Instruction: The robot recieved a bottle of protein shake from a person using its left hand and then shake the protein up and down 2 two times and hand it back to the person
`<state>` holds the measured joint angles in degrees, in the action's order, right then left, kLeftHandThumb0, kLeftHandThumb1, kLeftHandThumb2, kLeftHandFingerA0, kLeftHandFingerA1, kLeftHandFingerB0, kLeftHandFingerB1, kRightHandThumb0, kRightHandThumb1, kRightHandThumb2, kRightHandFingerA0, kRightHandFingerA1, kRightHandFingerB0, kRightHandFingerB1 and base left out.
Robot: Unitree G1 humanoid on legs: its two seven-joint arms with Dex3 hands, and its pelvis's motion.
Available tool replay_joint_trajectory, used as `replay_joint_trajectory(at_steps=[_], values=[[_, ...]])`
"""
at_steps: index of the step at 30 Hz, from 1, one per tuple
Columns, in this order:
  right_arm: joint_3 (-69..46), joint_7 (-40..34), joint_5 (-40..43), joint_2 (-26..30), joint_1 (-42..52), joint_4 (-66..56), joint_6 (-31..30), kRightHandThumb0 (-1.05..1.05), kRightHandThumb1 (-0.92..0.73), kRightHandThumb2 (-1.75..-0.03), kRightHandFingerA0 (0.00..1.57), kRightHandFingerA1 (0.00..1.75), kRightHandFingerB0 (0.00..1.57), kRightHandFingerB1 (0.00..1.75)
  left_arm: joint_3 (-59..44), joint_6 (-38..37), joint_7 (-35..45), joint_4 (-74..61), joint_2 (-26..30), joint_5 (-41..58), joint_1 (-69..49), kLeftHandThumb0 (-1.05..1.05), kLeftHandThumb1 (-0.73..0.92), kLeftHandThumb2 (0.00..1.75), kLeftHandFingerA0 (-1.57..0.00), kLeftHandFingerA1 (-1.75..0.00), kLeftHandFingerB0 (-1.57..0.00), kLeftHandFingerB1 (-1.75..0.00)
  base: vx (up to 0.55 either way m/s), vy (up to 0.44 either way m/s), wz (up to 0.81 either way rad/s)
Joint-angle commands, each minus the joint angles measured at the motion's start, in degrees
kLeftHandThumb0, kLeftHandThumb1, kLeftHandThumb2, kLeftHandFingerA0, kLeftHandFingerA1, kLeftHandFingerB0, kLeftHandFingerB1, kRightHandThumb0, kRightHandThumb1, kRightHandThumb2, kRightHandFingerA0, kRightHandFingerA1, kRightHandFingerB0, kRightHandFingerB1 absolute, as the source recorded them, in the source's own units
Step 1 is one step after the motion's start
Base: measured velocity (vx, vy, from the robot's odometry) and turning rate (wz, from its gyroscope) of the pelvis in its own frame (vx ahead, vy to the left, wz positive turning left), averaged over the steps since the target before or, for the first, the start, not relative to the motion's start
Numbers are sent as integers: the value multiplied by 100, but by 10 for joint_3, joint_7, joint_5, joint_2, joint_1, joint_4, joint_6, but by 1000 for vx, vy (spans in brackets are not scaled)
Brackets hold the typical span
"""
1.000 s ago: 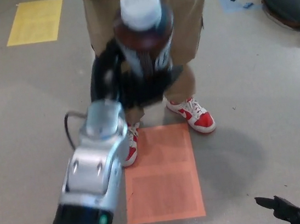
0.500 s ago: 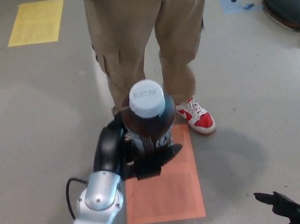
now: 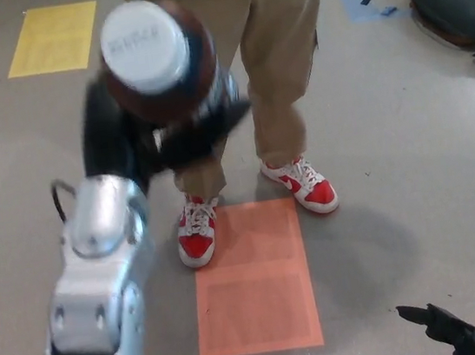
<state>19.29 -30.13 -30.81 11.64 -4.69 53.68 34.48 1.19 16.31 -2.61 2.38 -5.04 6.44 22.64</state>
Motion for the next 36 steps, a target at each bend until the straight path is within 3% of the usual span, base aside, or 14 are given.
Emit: replay_joint_trajectory(at_steps=[1, 2, 3, 5, 6, 7, 9, 10, 12, 13, 19, 25, 31, 36], values=[[-7, 9, 9, -1, -13, 0, -12, -72, -73, -69, 43, 39, 35, 35, 68, -71, 26, 237, 37, -78, -118, -19, 61, 56, -75, -175, -63, -173, 0, 0, 0], [-10, 16, 14, -1, -14, -1, -12, -72, -73, -69, 43, 39, 35, 35, 72, -77, 27, 243, 38, -79, -123, -19, 61, 56, -75, -175, -63, -173, 0, 0, 0], [-13, 21, 17, 2, -16, -4, -12, -67, -66, -103, 40, 54, 22, 44, 69, -33, 32, 186, 36, -66, -104, -22, 63, 55, -71, -175, -60, -175, 0, 0, 0], [-13, 18, 12, 7, -20, -8, -15, -65, -65, -103, 40, 55, 22, 45, 53, 10, 36, 118, 33, -36, -63, -21, 65, 52, -67, -175, -57, -172, 0, 0, 0], [-13, 13, 9, 7, -21, -8, -12, -66, -80, -65, 45, 37, 39, 34, 24, 34, 33, 42, 38, -7, 7, -31, 50, 78, -101, -139, -84, -128, 0, 0, 9], [-12, 8, 6, 6, -20, -6, -8, -66, -79, -64, 46, 38, 39, 34, -1, 56, 29, -18, 41, 20, 61, -33, 50, 82, -99, -133, -76, -116, 0, 0, 0], [-10, 5, 5, 1, -19, -2, -5, -67, -80, -64, 45, 38, 39, 34, -32, 83, 18, -80, 51, 40, 137, -34, 45, 81, -105, -135, -85, -122, 0, 0, 5], [-9, 8, 5, -1, -20, -2, -9, -65, -64, -103, 40, 55, 23, 45, -59, 90, 11, -112, 54, 73, 186, -18, 62, 55, -77, -172, -67, -160, 0, 0, 0], [-10, 13, 6, -3, -23, -3, -14, -65, -65, -103, 40, 55, 23, 45, -95, 96, 6, -145, 50, 125, 237, -19, 62, 55, -80, -173, -62, -158, 0, 0, 0], [-10, 14, 7, -4, -24, -5, -16, -72, -74, -70, 43, 39, 36, 35, -95, 95, 10, -147, 44, 122, 223, -13, 63, 54, -80, -172, -63, -150, 0, 0, 0], [-5, 5, 1, -7, -5, -6, -10, -67, -80, -65, 47, 37, 39, 34, 17, 11, 40, 45, 6, 3, -87, -12, 64, 56, -68, -175, -55, -172, 0, 0, 0], [-16, 28, 19, 0, -17, -3, -12, -67, -80, -65, 45, 37, 39, 34, 67, -36, 34, 138, 15, -37, -128, -16, 63, 56, -71, -175, -61, -172, 0, 0, 2], [-6, 9, -4, -2, -22, -1, -18, -68, -81, -65, 46, 37, 40, 34, -51, 97, 6, -124, 42, 67, 166, -21, 62, 59, -80, -165, -70, -152, 0, 0, 2], [-4, 9, -6, -6, -32, -1, -25, -68, -81, -65, 46, 37, 40, 34, -89, 112, -2, -143, 46, 97, 284, -15, 63, 55, -77, -169, -63, -152, 0, 0, 0]])
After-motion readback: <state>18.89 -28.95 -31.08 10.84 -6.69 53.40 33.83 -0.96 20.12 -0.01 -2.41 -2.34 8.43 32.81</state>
